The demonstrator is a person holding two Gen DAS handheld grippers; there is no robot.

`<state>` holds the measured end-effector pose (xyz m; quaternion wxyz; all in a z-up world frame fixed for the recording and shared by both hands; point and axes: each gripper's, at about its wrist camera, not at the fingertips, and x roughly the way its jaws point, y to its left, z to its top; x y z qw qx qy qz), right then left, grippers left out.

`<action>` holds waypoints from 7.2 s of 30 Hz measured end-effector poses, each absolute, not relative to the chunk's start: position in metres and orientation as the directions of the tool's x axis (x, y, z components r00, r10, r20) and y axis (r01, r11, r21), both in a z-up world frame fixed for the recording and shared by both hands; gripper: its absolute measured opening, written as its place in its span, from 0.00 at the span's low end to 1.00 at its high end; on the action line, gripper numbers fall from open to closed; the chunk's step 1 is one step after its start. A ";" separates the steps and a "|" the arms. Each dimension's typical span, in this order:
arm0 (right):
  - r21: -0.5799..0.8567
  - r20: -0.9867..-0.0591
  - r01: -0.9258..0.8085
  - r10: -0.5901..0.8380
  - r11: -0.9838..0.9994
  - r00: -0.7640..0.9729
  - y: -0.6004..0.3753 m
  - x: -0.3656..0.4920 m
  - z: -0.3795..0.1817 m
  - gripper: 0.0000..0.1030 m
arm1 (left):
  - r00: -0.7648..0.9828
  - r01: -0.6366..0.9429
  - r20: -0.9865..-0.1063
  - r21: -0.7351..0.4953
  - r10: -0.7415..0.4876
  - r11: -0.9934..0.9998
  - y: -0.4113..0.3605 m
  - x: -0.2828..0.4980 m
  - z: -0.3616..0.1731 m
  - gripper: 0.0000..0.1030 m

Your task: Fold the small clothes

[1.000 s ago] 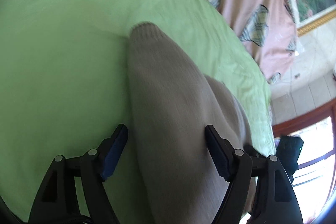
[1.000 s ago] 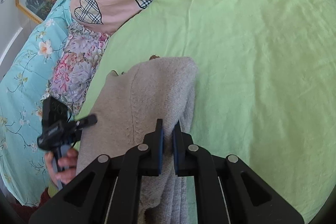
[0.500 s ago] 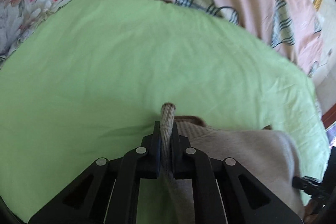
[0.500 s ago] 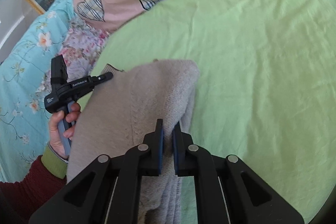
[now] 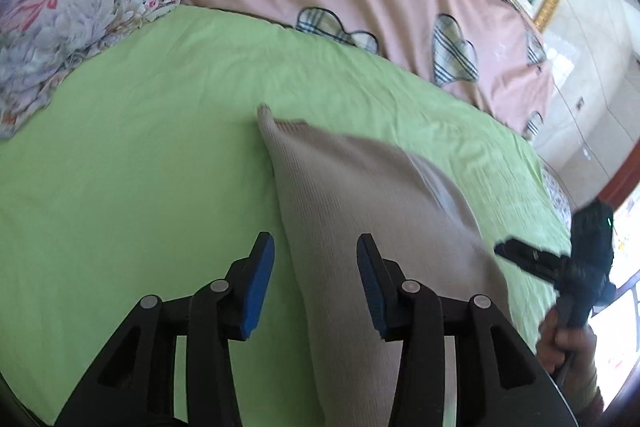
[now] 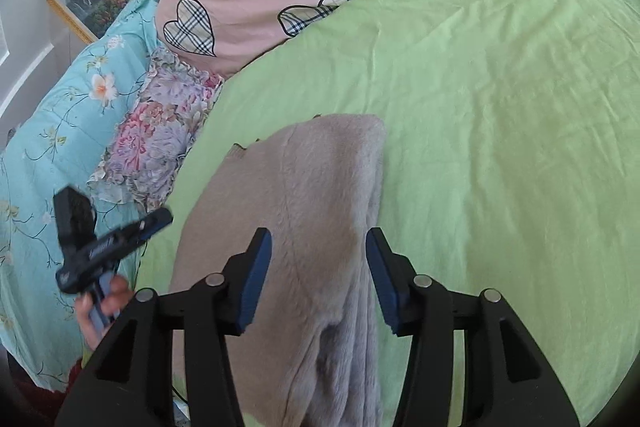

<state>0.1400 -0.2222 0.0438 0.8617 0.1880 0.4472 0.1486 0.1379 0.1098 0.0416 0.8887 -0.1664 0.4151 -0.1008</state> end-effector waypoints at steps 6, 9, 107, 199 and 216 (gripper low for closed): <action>0.458 -0.724 -0.075 0.421 0.886 0.547 -0.226 0.094 0.040 0.49 | 0.606 0.083 -0.729 -0.339 -0.318 0.937 0.097 0.061 0.030 0.44; 0.465 -0.719 -0.085 0.432 0.881 0.544 -0.226 0.070 0.037 0.49 | 0.589 0.103 -0.724 -0.374 -0.360 0.922 0.096 0.034 0.020 0.46; 0.302 -0.720 -0.162 0.336 0.940 0.607 -0.181 0.097 0.062 0.41 | 0.643 0.147 -0.684 -0.329 -0.343 0.933 0.068 0.048 0.038 0.18; 0.127 -0.848 -0.197 0.210 0.972 0.486 -0.133 -0.035 0.029 0.83 | 0.560 0.014 -0.828 0.043 0.028 0.999 0.063 -0.012 0.010 0.81; 0.093 -0.830 -0.229 0.202 0.969 0.519 -0.122 0.013 0.042 0.86 | 0.599 0.003 -0.797 0.103 0.081 0.995 0.053 0.032 0.026 0.85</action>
